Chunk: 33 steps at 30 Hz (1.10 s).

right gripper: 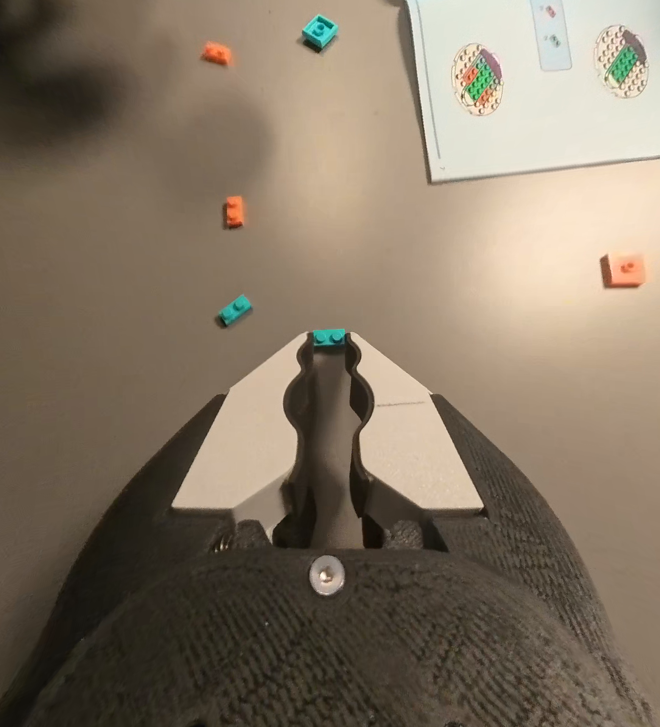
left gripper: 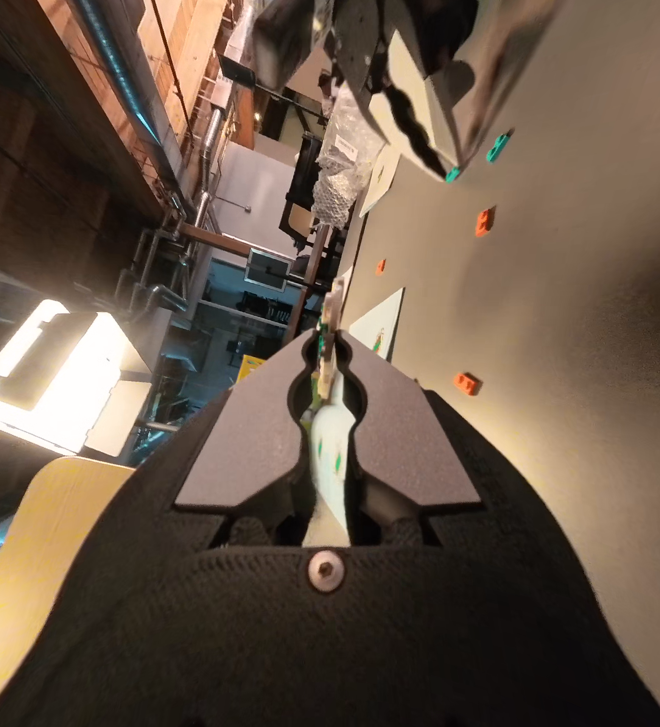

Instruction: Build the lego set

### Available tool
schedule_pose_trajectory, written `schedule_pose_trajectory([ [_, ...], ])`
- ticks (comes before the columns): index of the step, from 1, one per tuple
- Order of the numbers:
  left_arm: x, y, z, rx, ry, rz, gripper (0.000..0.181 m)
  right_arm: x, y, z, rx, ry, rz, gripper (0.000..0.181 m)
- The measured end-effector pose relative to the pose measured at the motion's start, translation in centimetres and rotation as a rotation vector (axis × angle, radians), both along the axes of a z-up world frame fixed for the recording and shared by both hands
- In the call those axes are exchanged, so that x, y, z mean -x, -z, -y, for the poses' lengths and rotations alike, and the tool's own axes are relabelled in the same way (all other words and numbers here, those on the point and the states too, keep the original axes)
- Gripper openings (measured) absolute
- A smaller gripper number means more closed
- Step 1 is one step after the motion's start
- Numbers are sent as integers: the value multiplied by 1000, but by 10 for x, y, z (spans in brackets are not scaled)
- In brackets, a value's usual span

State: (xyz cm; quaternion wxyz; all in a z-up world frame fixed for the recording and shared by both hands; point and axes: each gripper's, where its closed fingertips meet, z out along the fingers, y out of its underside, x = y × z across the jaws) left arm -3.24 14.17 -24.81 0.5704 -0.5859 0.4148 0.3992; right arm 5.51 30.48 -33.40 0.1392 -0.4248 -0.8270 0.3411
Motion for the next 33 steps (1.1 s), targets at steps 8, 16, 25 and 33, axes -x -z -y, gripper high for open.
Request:
schedule_pose_trajectory([
  [8, -12, -37, -3, -134, 55, -206, 6, 76, -118, 117, 100, -129, -148, 14],
  [16, -6, -56, 4, -197, 24, -255, 6, 87, -133, 136, 31, -184, -128, 14],
  [25, -19, -61, 7, -229, 87, -242, 7, 74, -159, 152, 77, -372, -158, 14],
  [33, -27, -65, 9, -253, 119, -216, 7, 76, -157, 159, -8, -422, -167, 14],
])
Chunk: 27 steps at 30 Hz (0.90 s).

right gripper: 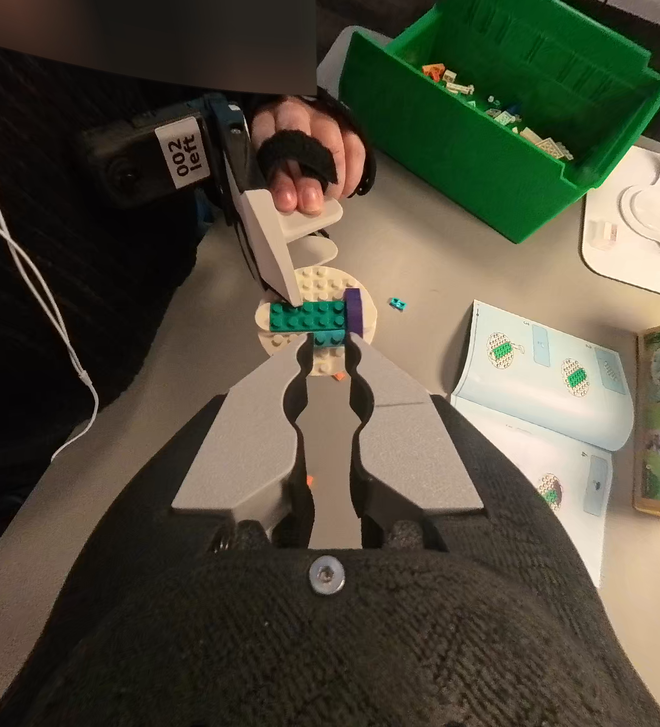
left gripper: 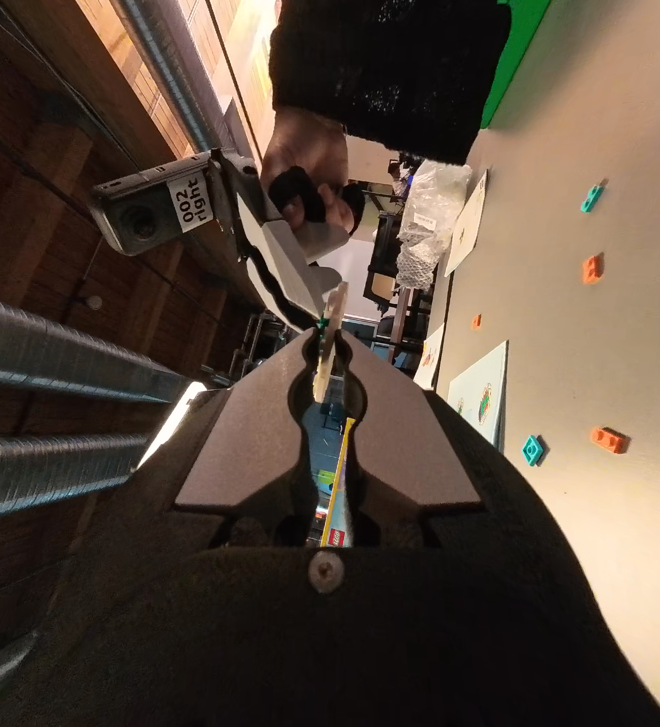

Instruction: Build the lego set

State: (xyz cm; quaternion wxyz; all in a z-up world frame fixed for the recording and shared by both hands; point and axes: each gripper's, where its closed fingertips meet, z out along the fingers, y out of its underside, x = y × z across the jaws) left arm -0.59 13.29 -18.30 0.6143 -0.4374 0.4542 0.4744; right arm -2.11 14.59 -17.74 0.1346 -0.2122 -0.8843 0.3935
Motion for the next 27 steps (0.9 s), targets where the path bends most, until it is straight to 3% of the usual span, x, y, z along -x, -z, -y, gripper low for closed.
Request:
schedule_pose_trajectory([
  [13, -2, 0, 0, -4, 12, 8, 7, 1, 0, 2, 1, 33, -19, 19],
  [16, 2, 0, -1, 3, -1, 16, 7, 2, -3, -3, -21, 53, -62, 33],
  [18, 7, 0, -1, 15, -12, 39, 6, 1, -9, -8, -39, 61, -152, 57],
  [22, 20, -5, -5, 23, -54, 94, 6, 7, 8, -25, -390, 86, -450, 82],
  [25, 25, -8, -9, 28, -57, 135, 6, 16, 17, -25, -665, 115, -669, 79],
  [27, 25, -9, -11, 28, -57, 147, 6, 21, 15, -22, -776, 143, -780, 65],
])
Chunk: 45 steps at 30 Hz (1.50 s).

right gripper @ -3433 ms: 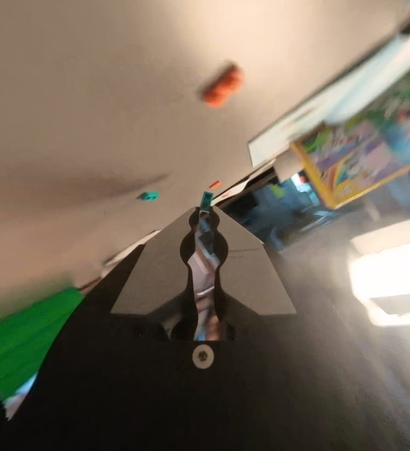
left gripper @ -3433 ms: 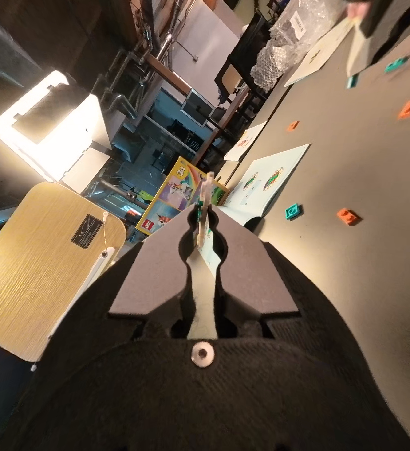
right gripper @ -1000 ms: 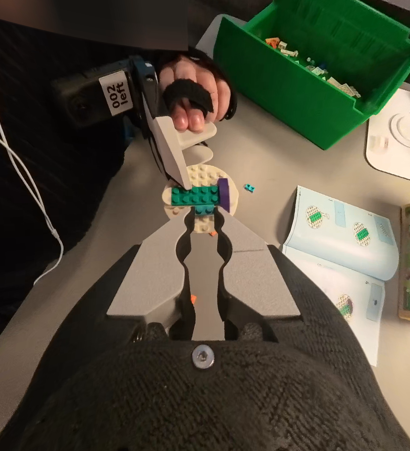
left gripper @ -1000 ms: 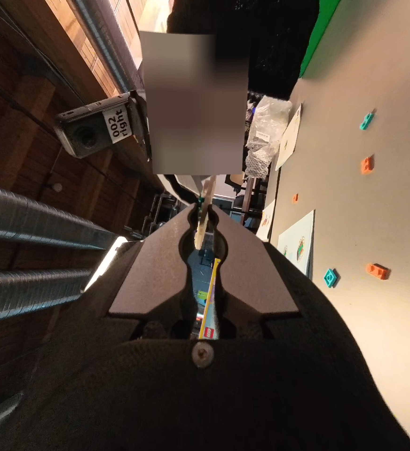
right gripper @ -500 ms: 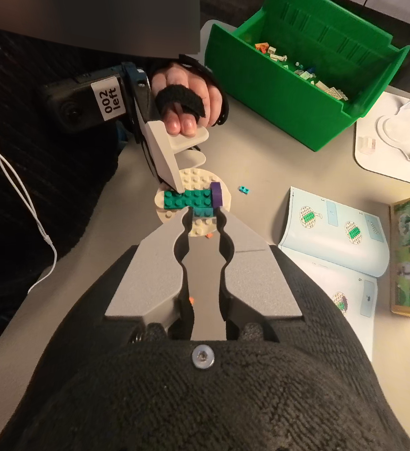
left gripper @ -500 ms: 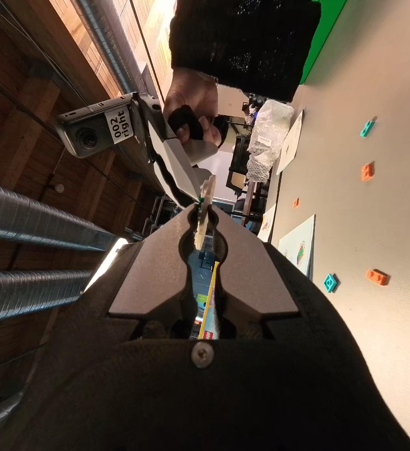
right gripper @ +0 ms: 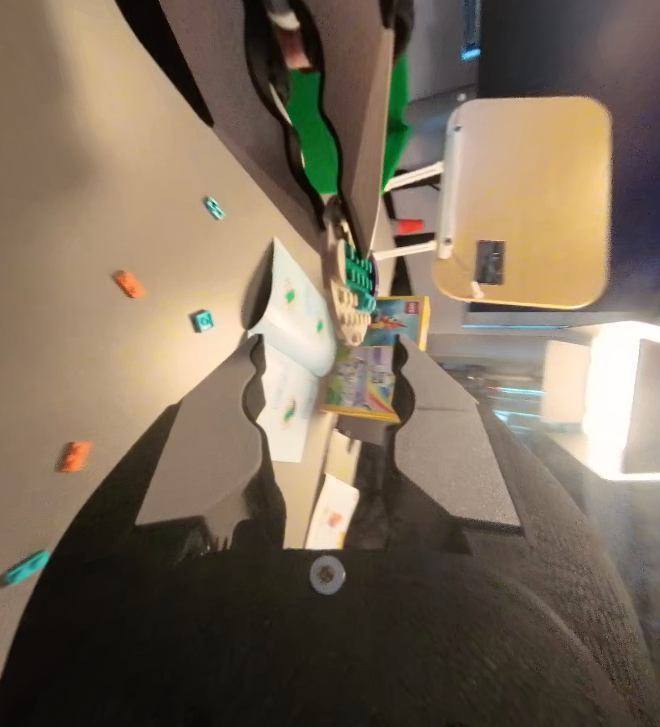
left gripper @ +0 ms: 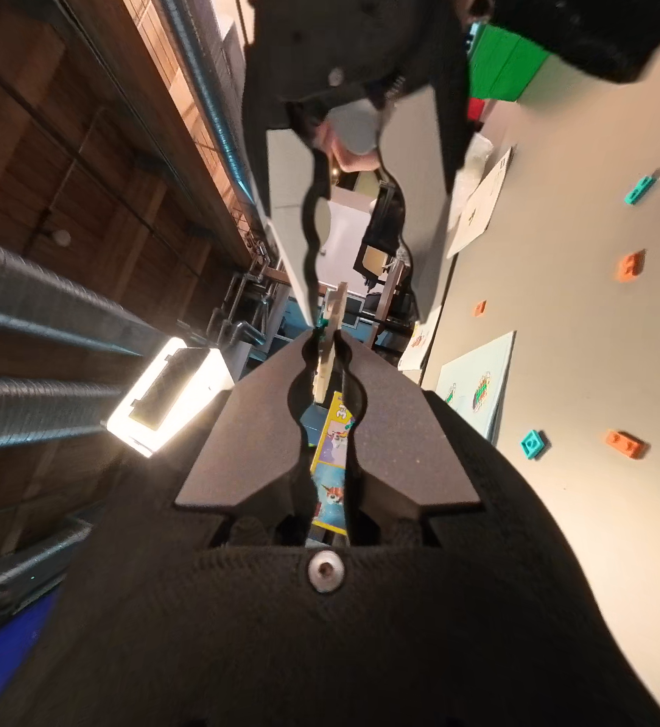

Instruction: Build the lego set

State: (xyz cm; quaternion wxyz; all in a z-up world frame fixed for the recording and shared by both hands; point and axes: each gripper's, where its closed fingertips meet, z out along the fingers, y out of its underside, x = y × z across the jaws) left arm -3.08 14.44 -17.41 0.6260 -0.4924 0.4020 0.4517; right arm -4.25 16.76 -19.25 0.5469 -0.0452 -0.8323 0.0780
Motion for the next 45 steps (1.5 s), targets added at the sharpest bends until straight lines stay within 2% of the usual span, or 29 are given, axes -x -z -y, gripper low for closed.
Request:
schedule_pose_trajectory([
  [3, -2, -2, -2, -1, 6, 4, 6, 1, -1, 8, -57, -7, -62, 48],
  [9, -4, -4, -1, 2, 15, -3, 6, 3, -5, 10, -111, -6, -110, 36],
  [14, -12, 0, -3, 20, 37, -25, 6, 1, -8, 11, -190, -33, -153, 10],
  [24, -20, 5, -2, 56, 78, -50, 7, -5, -4, 13, -284, -52, -158, 6],
  [28, -22, 7, -2, 72, 119, 40, 9, -7, 1, 13, -156, -49, -95, 6],
  [32, -6, 14, -6, 154, 81, 160, 41, -9, 3, 13, -14, -47, -40, 6],
  [35, 2, 19, -6, 210, 88, 218, 39, -14, 3, 22, 123, -88, 21, 6],
  [39, -9, 15, 2, 237, 221, 289, 21, -19, -1, 30, 265, -144, 71, 6],
  [45, -18, 13, 9, 240, 305, 308, 26, -28, -9, 40, 378, -243, 82, 6],
])
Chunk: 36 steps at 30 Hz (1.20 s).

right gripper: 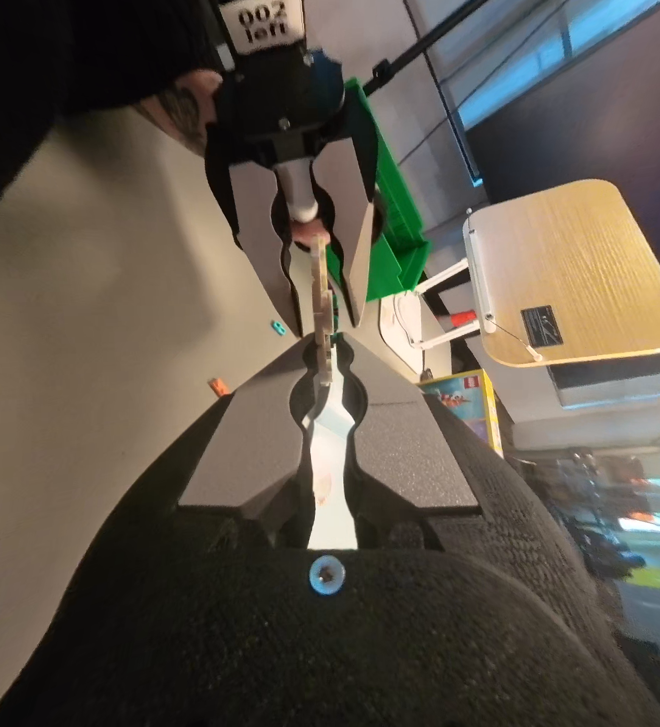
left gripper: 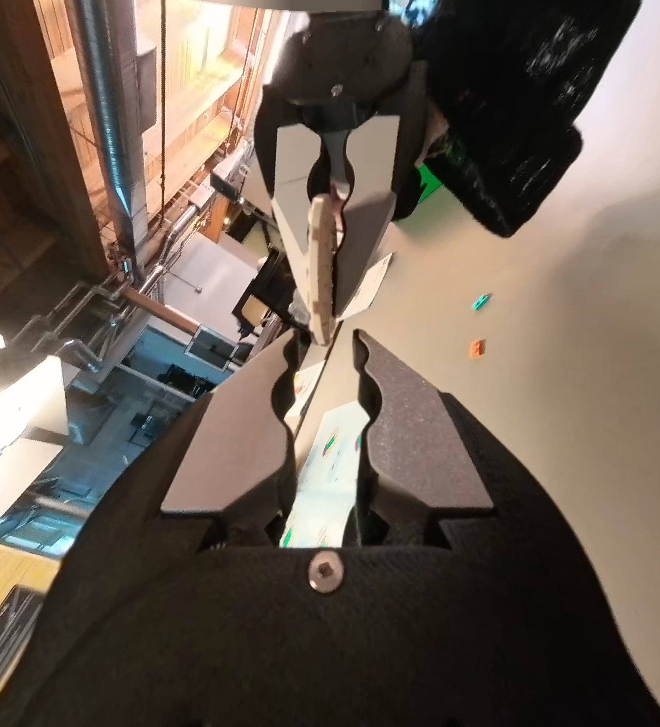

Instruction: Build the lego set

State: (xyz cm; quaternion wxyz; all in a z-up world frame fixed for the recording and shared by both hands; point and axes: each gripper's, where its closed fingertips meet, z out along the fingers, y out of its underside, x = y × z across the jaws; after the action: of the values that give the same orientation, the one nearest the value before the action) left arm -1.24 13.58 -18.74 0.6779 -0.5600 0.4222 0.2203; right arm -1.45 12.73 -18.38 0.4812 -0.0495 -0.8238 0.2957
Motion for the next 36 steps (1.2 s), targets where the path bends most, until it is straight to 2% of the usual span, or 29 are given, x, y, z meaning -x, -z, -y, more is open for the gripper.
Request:
schedule_pose_trajectory([
  [3, -9, -7, 5, -28, 68, 30, 11, -7, -4, 8, 68, -68, 10, 6],
  [6, -9, -8, 6, 15, 99, 71, 8, -9, -6, 10, 101, -79, 4, 6],
  [10, 15, -5, -5, 3, -108, -37, 7, -5, 3, -5, 62, 12, 40, 29],
  [14, 34, 3, -13, 40, -267, -127, 7, 1, 5, -18, -64, 146, -47, 53],
  [17, 36, 5, -16, 44, -313, -179, 7, 6, 9, -21, -208, 226, -115, 42],
  [20, 29, 7, -14, 48, -296, -202, 7, 5, 9, -18, -170, 225, -130, 12],
  [24, 16, 2, -5, 3, -163, -139, 10, -3, 4, -15, -40, 143, -103, 7],
  [27, 7, -6, 2, 9, -45, -28, 29, -10, -1, -9, 22, 68, -118, 7],
  [29, 4, -5, 2, 28, -13, -16, 35, -12, -5, -9, 61, 45, -121, 7],
  [36, -2, -6, -4, 2, 18, -29, 10, -16, -4, -4, 39, 8, -133, 7],
])
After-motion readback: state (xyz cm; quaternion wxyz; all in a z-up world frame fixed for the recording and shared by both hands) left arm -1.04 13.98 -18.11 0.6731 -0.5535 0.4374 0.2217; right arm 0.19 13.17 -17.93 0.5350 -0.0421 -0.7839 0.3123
